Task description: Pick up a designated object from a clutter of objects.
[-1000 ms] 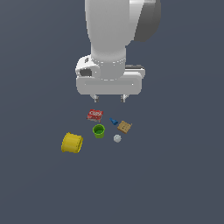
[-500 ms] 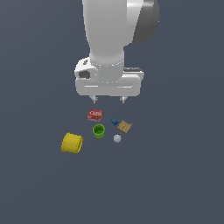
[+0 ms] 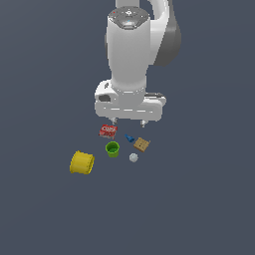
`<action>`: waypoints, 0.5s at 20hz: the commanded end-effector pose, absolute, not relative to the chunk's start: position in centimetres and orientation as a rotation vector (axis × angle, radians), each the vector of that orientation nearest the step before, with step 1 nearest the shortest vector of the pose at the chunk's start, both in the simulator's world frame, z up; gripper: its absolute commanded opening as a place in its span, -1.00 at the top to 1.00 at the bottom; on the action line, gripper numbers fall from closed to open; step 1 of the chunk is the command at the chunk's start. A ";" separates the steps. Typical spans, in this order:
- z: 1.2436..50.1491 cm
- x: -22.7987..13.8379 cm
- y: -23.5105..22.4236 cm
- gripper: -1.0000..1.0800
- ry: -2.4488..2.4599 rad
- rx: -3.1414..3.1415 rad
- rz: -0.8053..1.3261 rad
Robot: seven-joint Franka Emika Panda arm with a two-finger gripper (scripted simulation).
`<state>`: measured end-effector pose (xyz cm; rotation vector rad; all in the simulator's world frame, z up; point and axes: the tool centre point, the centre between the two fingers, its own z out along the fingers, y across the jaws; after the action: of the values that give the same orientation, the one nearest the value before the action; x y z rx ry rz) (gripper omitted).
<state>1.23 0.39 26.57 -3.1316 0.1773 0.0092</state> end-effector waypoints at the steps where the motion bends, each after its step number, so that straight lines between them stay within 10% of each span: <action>1: 24.9 1.1 1.0 -0.92 0.232 -3.129 0.009; 10: 17.1 -0.3 3.9 -0.92 0.493 -3.101 0.006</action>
<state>0.02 3.41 18.46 -3.1075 0.4460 0.0077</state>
